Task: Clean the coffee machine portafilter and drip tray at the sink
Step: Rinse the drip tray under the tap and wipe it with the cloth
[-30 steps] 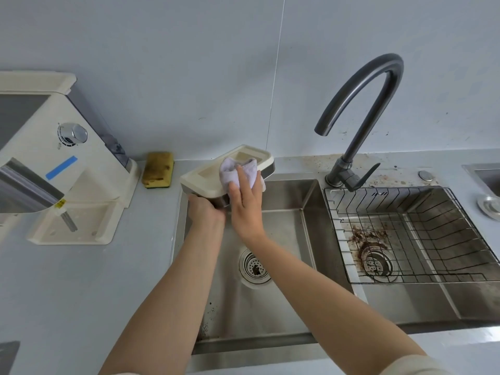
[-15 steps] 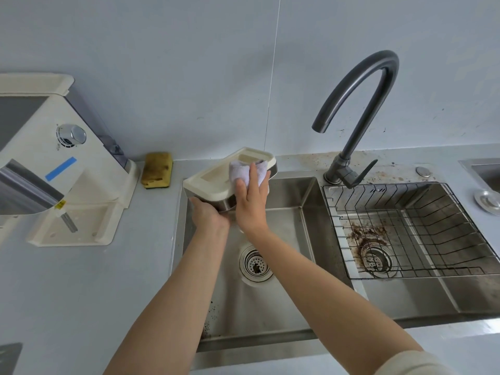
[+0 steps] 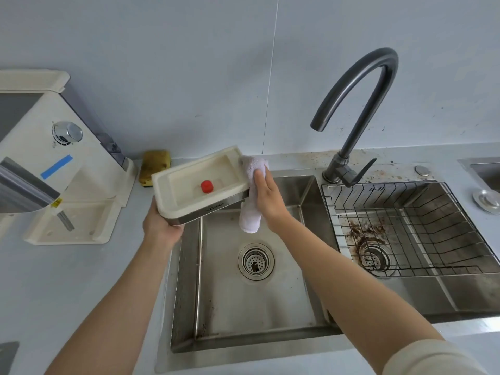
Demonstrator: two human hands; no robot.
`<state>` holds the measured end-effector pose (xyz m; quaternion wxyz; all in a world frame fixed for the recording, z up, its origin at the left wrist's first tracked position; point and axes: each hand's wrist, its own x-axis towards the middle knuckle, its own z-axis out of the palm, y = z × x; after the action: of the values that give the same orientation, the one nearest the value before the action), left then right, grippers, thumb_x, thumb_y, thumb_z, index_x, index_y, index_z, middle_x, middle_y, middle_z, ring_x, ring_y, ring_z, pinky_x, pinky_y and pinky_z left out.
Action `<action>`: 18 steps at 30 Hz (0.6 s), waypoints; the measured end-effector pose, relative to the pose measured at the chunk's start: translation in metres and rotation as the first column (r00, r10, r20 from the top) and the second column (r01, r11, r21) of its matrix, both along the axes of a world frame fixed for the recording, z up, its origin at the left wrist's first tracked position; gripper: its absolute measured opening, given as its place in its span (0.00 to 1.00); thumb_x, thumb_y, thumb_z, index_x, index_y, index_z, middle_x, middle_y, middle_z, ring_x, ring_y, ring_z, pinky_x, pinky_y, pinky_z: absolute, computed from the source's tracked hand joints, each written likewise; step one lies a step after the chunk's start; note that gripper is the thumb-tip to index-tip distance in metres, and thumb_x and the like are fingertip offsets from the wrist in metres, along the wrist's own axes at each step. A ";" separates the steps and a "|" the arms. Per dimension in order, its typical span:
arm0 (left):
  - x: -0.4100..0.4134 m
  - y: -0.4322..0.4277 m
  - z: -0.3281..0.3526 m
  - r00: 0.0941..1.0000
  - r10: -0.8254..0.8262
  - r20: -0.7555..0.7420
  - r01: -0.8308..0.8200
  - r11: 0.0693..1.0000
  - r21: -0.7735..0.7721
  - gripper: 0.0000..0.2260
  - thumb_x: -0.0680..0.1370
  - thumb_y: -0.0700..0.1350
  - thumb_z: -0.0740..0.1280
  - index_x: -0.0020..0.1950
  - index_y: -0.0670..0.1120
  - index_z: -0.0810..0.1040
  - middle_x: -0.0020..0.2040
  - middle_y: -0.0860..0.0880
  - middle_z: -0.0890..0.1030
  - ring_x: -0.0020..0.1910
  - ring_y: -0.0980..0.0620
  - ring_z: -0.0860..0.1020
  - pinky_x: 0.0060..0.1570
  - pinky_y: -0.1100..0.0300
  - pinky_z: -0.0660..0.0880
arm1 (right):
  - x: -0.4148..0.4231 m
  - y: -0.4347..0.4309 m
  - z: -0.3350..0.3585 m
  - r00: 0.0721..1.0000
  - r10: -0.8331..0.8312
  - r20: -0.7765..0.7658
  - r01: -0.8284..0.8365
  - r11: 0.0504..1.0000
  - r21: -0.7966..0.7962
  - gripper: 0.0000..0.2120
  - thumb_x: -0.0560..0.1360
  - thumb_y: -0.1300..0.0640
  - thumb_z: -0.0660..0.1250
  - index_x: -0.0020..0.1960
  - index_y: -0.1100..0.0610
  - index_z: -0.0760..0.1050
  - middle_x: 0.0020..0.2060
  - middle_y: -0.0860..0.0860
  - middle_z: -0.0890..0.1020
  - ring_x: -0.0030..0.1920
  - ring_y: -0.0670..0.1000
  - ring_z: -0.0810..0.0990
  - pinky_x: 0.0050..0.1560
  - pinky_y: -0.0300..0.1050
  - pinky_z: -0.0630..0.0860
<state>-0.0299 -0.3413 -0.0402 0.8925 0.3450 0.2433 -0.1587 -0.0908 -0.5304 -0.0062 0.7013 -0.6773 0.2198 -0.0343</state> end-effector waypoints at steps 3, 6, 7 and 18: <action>0.013 0.014 -0.001 0.996 -0.072 0.044 0.070 0.996 0.056 0.16 0.78 0.49 0.59 0.65 0.50 0.75 0.59 0.47 0.80 0.56 0.45 0.80 0.51 0.44 0.78 | 0.004 -0.007 0.001 0.996 0.058 -0.073 -0.053 0.996 0.075 0.23 0.79 0.44 0.51 0.70 0.51 0.65 0.64 0.50 0.74 0.65 0.50 0.71 0.68 0.49 0.65; 0.019 0.022 0.002 0.983 -0.175 0.052 0.169 0.980 0.105 0.20 0.75 0.51 0.62 0.67 0.51 0.73 0.63 0.46 0.78 0.60 0.43 0.77 0.53 0.41 0.76 | 0.006 -0.016 0.004 0.992 0.090 -0.090 -0.081 0.991 0.104 0.22 0.79 0.43 0.52 0.69 0.50 0.66 0.62 0.49 0.74 0.63 0.50 0.72 0.69 0.50 0.65; 0.020 0.023 0.002 0.976 -0.212 0.058 0.204 0.971 0.122 0.22 0.73 0.52 0.63 0.67 0.51 0.73 0.63 0.46 0.77 0.60 0.42 0.77 0.53 0.40 0.76 | 0.007 -0.019 0.005 0.991 0.093 -0.097 -0.083 0.991 0.105 0.21 0.79 0.44 0.52 0.69 0.50 0.66 0.61 0.50 0.74 0.61 0.50 0.73 0.67 0.48 0.67; 0.011 0.017 -0.015 0.969 -0.243 0.036 0.231 0.951 0.207 0.11 0.79 0.52 0.61 0.53 0.48 0.79 0.39 0.48 0.85 0.36 0.48 0.84 0.31 0.53 0.80 | 0.021 -0.044 -0.011 0.971 0.197 -0.139 -0.187 0.979 0.081 0.23 0.77 0.40 0.55 0.64 0.53 0.69 0.58 0.52 0.77 0.58 0.50 0.76 0.62 0.48 0.71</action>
<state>-0.0191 -0.3242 -0.0549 0.8345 0.4649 0.1875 -0.2287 -0.0695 -0.5742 -0.0177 0.7057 -0.6721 0.2051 0.0907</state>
